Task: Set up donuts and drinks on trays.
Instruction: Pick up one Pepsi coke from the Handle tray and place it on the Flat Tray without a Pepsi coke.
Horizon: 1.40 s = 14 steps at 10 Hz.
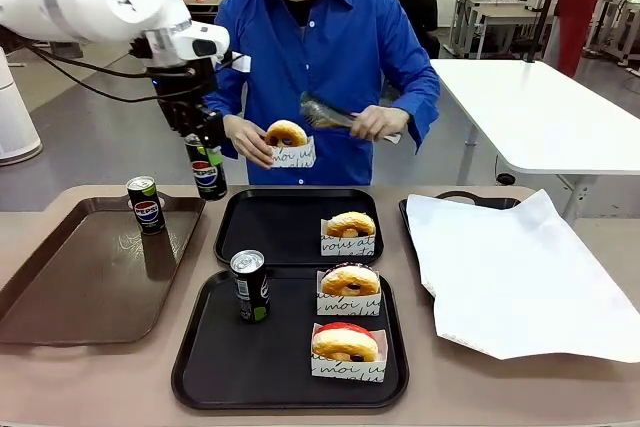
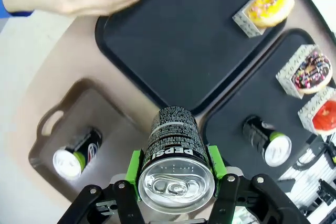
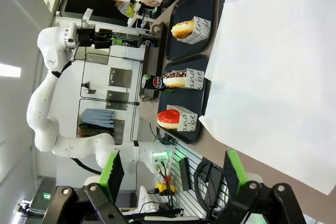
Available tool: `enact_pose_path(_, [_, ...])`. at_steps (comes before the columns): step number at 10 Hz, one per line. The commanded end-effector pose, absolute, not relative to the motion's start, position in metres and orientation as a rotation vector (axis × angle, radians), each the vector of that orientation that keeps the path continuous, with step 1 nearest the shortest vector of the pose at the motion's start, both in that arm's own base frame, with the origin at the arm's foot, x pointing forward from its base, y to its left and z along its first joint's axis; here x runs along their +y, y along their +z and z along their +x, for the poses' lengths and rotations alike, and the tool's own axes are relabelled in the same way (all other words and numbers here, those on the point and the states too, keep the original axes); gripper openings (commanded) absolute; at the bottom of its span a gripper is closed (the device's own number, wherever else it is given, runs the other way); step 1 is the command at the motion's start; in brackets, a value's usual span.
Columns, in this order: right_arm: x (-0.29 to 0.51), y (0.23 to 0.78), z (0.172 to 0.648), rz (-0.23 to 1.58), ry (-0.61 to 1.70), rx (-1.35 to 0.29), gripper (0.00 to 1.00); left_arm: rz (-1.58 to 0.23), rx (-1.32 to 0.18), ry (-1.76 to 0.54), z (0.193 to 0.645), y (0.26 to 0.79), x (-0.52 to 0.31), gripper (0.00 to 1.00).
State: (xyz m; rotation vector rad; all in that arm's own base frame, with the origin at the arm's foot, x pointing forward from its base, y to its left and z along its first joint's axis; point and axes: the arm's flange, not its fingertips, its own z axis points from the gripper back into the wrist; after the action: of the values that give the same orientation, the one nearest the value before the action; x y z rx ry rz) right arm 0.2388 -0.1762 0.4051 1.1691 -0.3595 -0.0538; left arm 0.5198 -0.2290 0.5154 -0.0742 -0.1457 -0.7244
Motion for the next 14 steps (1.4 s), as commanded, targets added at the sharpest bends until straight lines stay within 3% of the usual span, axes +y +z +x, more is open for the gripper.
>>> enact_pose_path(1, [-0.176, 0.405, 0.239, 1.179, -0.044, -0.374, 1.00, -0.083, -0.177, -0.711, 0.533, 0.511, -0.241, 0.59])
enact_pose_path(3, [-0.176, 0.405, 0.239, 1.179, -0.044, -0.374, 1.00, -0.106, -0.143, -0.758, 0.524, 0.502, -0.248, 0.59])
enact_pose_path(4, [-0.176, 0.405, 0.239, 1.179, -0.044, -0.374, 1.00, -0.130, -0.086, -0.804, 0.493, 0.525, -0.231, 0.59])
enact_pose_path(7, [-0.176, 0.405, 0.239, 1.179, -0.044, -0.374, 1.00, -0.131, -0.172, -0.879, 0.393, 0.573, -0.178, 0.59])
enact_pose_path(14, [-0.176, 0.405, 0.239, 1.179, -0.044, -0.374, 1.00, -0.120, -0.140, -0.856, 0.435, 0.540, -0.213, 0.59])
